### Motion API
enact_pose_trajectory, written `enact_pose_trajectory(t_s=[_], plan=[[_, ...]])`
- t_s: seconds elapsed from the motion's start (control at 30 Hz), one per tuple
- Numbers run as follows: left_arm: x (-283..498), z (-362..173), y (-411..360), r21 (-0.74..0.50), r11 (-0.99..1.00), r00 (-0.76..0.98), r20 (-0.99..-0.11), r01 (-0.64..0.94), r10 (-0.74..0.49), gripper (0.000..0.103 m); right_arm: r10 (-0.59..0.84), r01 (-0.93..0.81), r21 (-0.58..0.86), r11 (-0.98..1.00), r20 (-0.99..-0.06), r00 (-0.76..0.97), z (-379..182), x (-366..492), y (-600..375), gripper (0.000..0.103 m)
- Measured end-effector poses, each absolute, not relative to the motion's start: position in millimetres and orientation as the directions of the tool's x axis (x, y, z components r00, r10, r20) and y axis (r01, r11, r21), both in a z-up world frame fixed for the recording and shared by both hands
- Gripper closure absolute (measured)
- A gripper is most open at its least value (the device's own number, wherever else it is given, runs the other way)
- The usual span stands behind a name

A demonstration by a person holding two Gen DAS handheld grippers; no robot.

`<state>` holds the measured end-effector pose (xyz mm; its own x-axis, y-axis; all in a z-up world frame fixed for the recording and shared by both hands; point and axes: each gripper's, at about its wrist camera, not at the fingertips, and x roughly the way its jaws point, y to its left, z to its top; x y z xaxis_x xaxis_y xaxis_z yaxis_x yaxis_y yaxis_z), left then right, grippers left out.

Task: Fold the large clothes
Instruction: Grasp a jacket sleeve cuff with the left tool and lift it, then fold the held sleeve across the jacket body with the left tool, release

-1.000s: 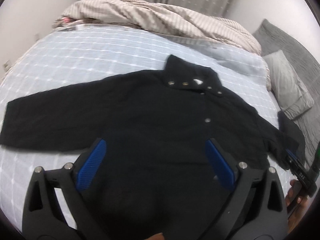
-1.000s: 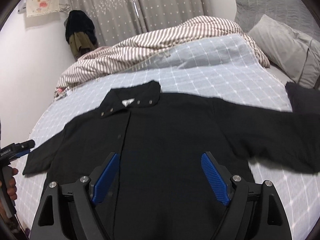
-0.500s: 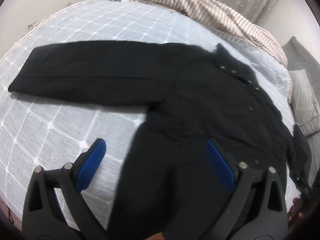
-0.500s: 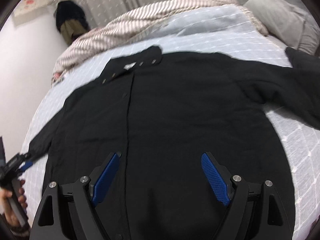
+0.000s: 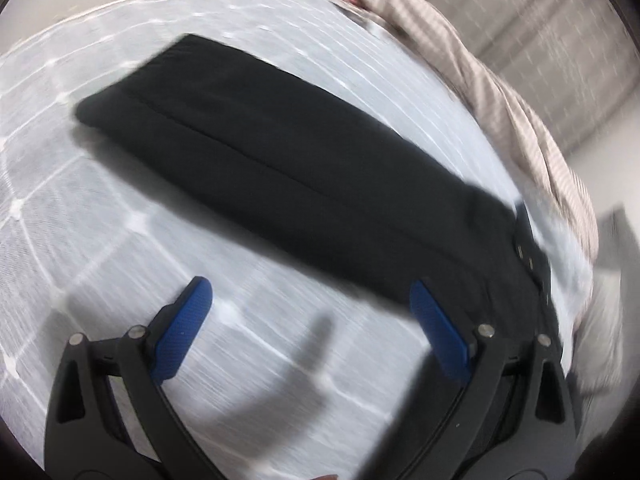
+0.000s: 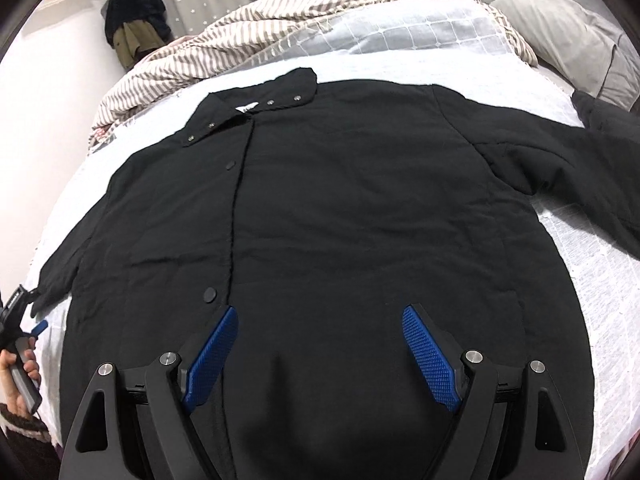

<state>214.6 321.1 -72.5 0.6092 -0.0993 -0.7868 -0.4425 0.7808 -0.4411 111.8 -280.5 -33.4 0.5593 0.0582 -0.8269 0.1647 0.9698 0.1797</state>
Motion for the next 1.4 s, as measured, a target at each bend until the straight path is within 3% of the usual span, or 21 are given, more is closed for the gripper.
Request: enact_pose_trajectory(t_s=[0.2,0.3,0.4,0.47,0.53,0.8,0.93,1.03,1.4], plan=[[219,-87,363,-0.506,0.682,0.679,-0.734,-0.527,-0.020,0.008,0.058,0.163,0.176,0.971,-0.832,0.552,-41,119,-279,0.017],[233,-87,373,-0.472,0.684,0.681,-0.731,-0.556,0.049,0.023,0.059,0.142,0.162,0.977,-0.833,0.551,-41,121,-275,0.017],[244,-92,384,-0.461,0.670,0.686,-0.721,-0.582,0.100,0.047,0.054,0.131,0.150,0.980,-0.832,0.551,-41,122,-276,0.017],[245,-93,396,-0.473,0.653,0.689,-0.717,-0.592,0.105,0.077,0.055,0.128,0.149,0.981,-0.835,0.548,-42,123,-279,0.017],[246,-84,398,-0.481,0.650,0.705,-0.699,-0.589,0.122,0.090,0.041,0.138,0.137,0.981,-0.837,0.546,-43,124,-283,0.017],[252,21,349,-0.497,0.767,0.860,-0.491,-0.405,0.136,0.093,0.009,0.169,0.132,0.977,-0.815,0.580,-31,123,-302,0.017],[245,84,291,-0.482,0.845,0.936,-0.346,-0.232,0.059,0.093,0.016,0.197,0.164,0.967,-0.805,0.592,-27,120,-313,0.017],[240,113,246,-0.444,0.888,0.957,-0.288,-0.115,-0.020,0.093,0.017,0.208,0.176,0.962,-0.801,0.598,-25,118,-318,0.017],[258,110,97,-0.401,0.899,0.890,-0.328,0.174,-0.318,0.093,0.015,0.226,0.197,0.954,-0.784,0.620,-19,114,-329,0.017]])
